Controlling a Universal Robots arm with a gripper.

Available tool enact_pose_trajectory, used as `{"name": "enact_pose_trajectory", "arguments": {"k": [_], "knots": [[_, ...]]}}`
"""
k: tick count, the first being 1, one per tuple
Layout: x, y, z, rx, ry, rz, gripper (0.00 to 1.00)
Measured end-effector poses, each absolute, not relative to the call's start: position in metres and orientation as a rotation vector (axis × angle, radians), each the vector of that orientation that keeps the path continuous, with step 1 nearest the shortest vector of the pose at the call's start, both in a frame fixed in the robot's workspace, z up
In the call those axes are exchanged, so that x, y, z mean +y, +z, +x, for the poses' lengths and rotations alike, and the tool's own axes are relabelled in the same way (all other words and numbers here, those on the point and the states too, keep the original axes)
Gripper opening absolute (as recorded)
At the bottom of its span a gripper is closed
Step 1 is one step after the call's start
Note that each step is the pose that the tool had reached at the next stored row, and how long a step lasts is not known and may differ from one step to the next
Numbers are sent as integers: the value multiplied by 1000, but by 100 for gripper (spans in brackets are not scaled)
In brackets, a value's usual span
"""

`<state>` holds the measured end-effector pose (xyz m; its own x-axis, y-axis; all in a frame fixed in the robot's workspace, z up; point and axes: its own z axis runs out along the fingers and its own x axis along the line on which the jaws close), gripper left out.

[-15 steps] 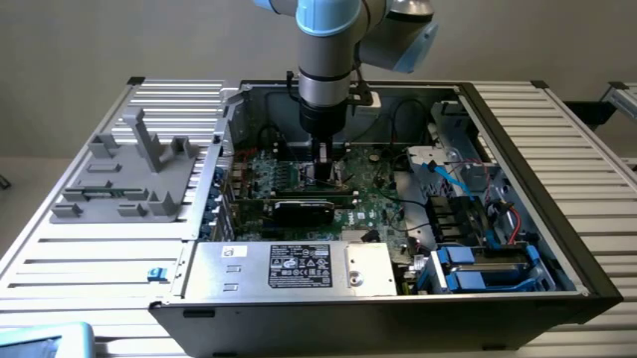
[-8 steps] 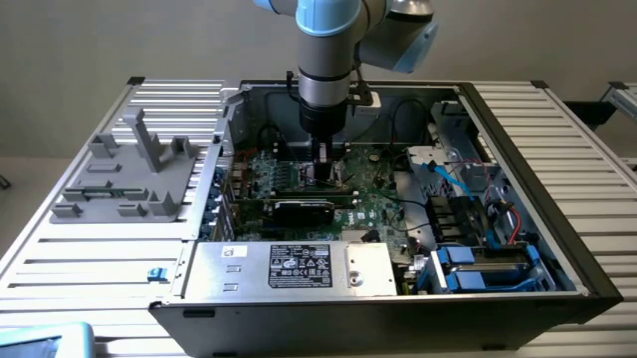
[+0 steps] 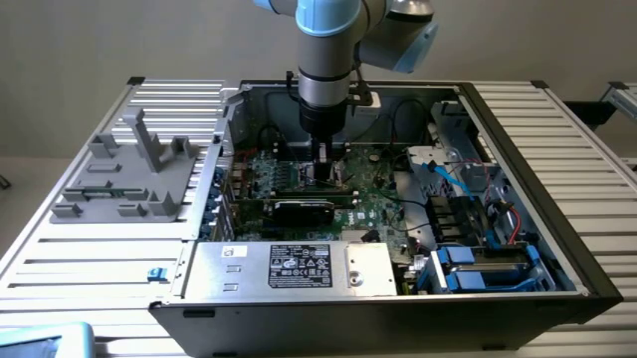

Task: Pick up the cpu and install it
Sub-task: 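Place the cpu into insertion slot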

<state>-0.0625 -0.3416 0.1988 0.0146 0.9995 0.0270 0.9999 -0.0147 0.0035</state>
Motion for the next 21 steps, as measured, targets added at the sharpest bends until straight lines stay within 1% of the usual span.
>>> {"name": "enact_pose_trajectory", "arguments": {"k": [21], "knots": [[-342, 199, -62, -2204, -35, -2216, 55]]}}
